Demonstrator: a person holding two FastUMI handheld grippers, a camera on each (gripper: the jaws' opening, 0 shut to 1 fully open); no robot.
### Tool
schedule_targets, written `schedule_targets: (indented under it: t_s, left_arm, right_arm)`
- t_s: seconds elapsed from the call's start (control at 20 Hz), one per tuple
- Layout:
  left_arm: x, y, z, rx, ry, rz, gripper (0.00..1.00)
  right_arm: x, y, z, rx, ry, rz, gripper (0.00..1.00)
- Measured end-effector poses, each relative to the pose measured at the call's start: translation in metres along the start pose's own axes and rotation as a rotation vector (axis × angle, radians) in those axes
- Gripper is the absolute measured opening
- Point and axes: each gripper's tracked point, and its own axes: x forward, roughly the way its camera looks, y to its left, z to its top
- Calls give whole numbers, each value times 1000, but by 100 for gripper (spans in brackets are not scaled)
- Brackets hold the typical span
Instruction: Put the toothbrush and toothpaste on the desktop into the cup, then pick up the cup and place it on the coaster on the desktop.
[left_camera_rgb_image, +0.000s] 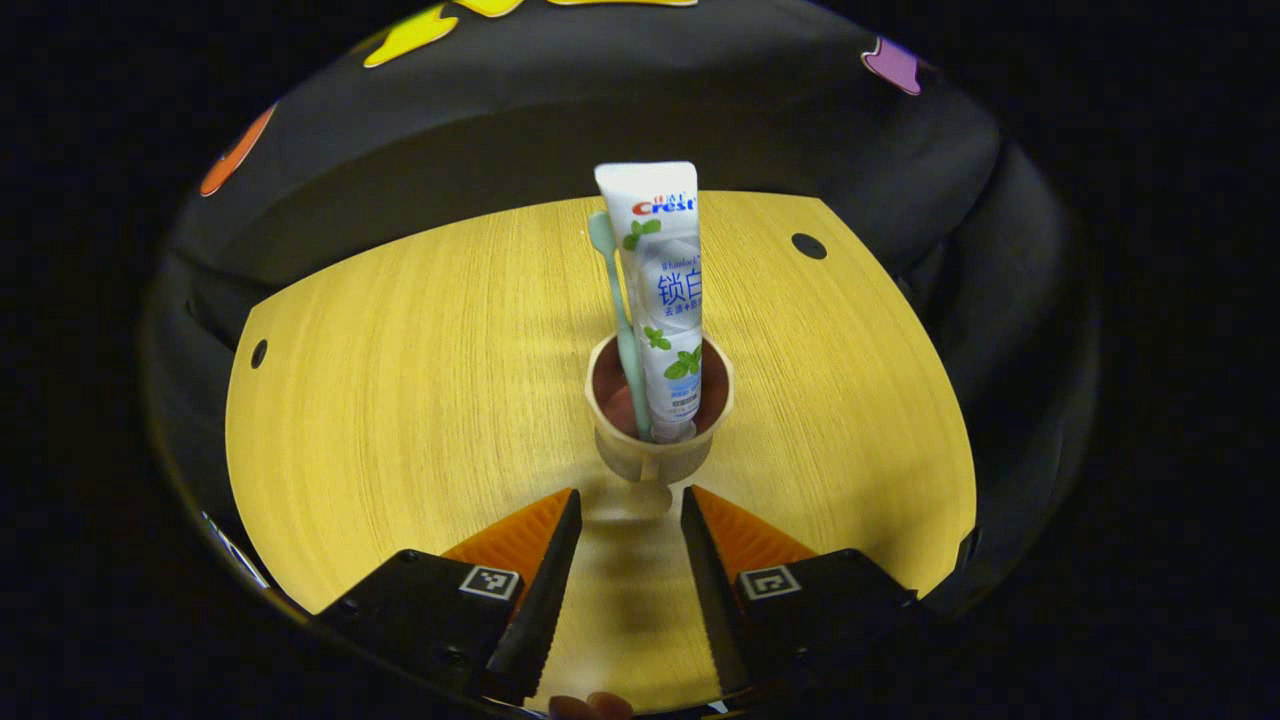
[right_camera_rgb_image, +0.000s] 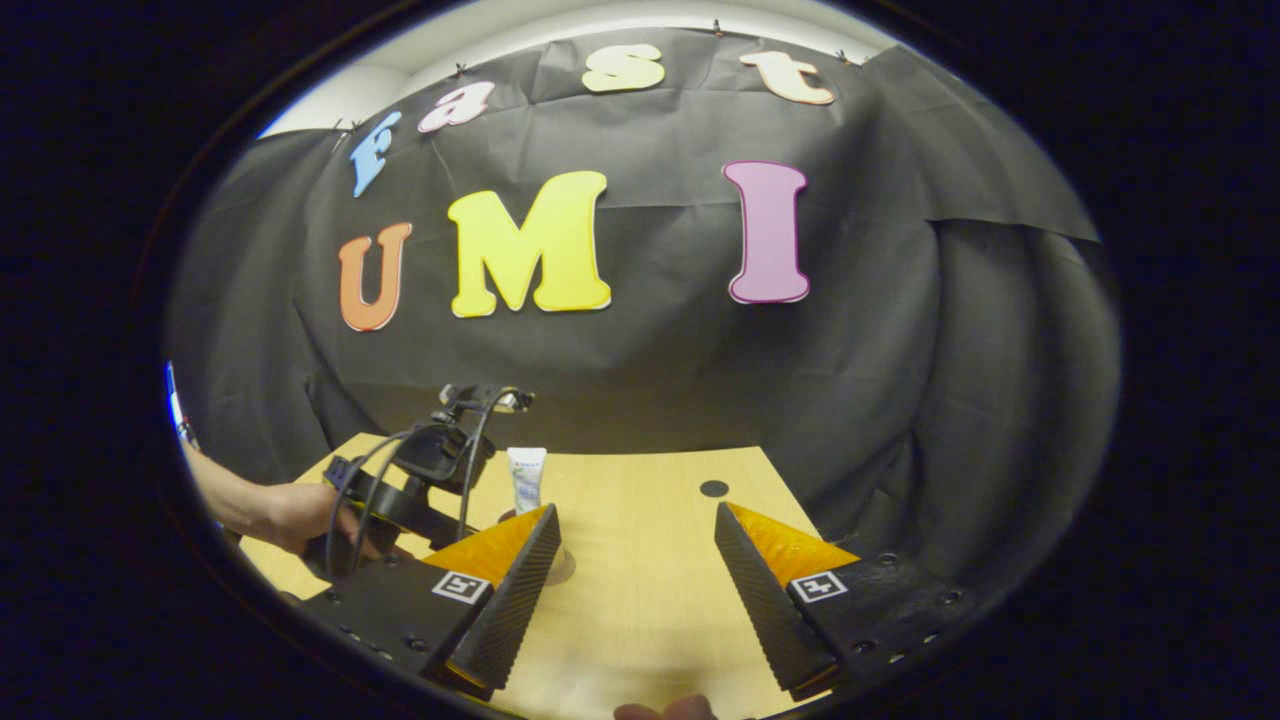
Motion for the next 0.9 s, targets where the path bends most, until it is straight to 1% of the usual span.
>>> schedule_targets:
  t_s: [0.05, 0.1, 0.15, 0.3, 0.35, 0.4, 0.45, 0.55, 0.6, 0.65, 0.7, 0.8, 0.9]
  left_arm:
    - [-22, 5, 1, -9, -37, 14, 75]
    - [-45, 12, 3, -11, -82, 35, 77]
    - [-69, 19, 5, -16, -135, 56, 78]
    - [-157, 39, 22, -31, -353, 115, 78]
    - [-187, 46, 28, -44, -425, 137, 82]
    - [-216, 53, 32, -51, -490, 168, 99]
    - [-244, 60, 36, -48, -554, 198, 100]
    - [-290, 72, 39, -61, -652, 224, 100]
    - [-263, 64, 24, -73, -683, 224, 100]
    - [-313, 69, 18, -85, -727, 224, 100]
    - [-321, 74, 23, -92, -763, 232, 100]
    - [-345, 83, 19, -100, -838, 247, 100]
    - [-362, 87, 17, -108, -892, 237, 100]
  right_arm:
    - [-2, 11, 3, -1, -6, 15, 94]
    - [-4, 21, 6, -8, -14, 27, 93]
    - [-7, 31, 9, -18, -25, 39, 93]
    - [-17, 66, 22, -25, -62, 81, 93]
    - [-21, 78, 29, -22, -77, 95, 93]
    - [-26, 90, 37, -22, -95, 106, 93]
    - [-32, 102, 44, -23, -116, 118, 93]
    - [-45, 123, 56, -25, -150, 140, 94]
    - [-52, 130, 61, -28, -164, 142, 94]
    - [-58, 136, 64, -31, -178, 144, 94]
    - [-64, 141, 66, -35, -186, 142, 94]
    - [-75, 145, 64, -48, -190, 127, 93]
    - [-85, 147, 62, -52, -195, 108, 94]
